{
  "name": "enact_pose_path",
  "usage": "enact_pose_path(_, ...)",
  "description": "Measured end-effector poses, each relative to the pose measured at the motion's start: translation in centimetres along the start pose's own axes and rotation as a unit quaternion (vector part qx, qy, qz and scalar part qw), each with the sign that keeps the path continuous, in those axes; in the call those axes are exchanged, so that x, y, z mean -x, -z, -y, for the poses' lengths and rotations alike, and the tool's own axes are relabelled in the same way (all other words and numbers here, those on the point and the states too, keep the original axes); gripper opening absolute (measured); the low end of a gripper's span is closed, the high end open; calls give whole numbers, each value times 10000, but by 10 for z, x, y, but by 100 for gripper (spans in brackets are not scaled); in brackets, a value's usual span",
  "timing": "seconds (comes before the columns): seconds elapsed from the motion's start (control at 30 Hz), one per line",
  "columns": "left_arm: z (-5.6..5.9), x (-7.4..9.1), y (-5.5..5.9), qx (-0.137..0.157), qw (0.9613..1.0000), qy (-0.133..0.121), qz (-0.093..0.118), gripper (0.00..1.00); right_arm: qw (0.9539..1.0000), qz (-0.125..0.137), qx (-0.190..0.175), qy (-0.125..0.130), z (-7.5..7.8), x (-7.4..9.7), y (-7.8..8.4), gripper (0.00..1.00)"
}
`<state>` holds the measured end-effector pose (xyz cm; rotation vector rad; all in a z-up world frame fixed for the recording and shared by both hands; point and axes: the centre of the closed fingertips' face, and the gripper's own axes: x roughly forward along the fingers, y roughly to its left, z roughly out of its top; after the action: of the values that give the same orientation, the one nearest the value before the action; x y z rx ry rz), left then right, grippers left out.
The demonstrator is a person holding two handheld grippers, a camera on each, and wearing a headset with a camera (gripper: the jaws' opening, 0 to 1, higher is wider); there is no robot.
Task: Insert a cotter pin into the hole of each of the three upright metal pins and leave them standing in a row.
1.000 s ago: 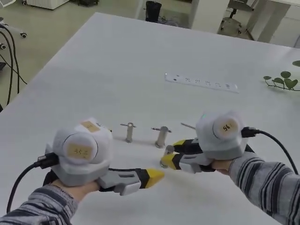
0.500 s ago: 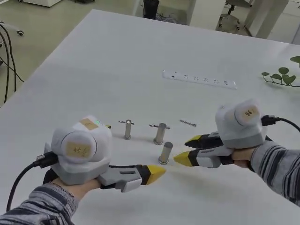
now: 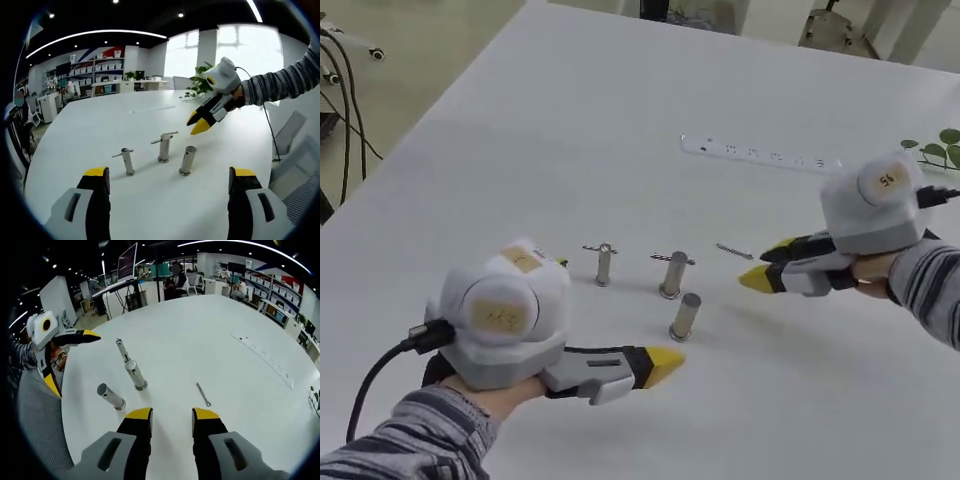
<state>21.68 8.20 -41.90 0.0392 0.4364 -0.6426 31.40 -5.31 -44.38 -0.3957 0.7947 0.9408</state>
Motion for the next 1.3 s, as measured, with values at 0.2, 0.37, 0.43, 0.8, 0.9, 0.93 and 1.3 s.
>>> enact_pose_path(0.2, 0, 0, 3, 19, 10000, 6, -43, 97, 9999, -166, 1, 30, 17, -13, -3, 26)
enact_pose_path(0.37, 2, -1, 4, 19, 10000, 24, -84, 97, 9994, -346, 70, 48, 27, -24, -1, 24)
enact_pose_path(0.43, 2, -1, 4, 16, 10000, 33, -85, 97, 9991, -404, 75, 74, 31, -27, 0, 23)
enact_pose_path(0.8, 4, -1, 3, 42, 9999, 77, -86, 95, 9974, -711, -47, 65, 51, -49, 7, 16)
enact_pose_path(0.9, 3, -2, 4, 54, 9999, 65, -119, 95, 9964, -838, -3, 89, 53, -50, 9, 13)
enact_pose_path(0.93, 3, -2, 4, 54, 9999, 65, -118, 95, 9963, -856, 10, 96, 54, -51, 9, 12)
enact_pose_path(1.3, 4, -3, 4, 21, 9999, 102, -132, 94, 9919, -1204, 356, 213, 68, -51, 14, 0)
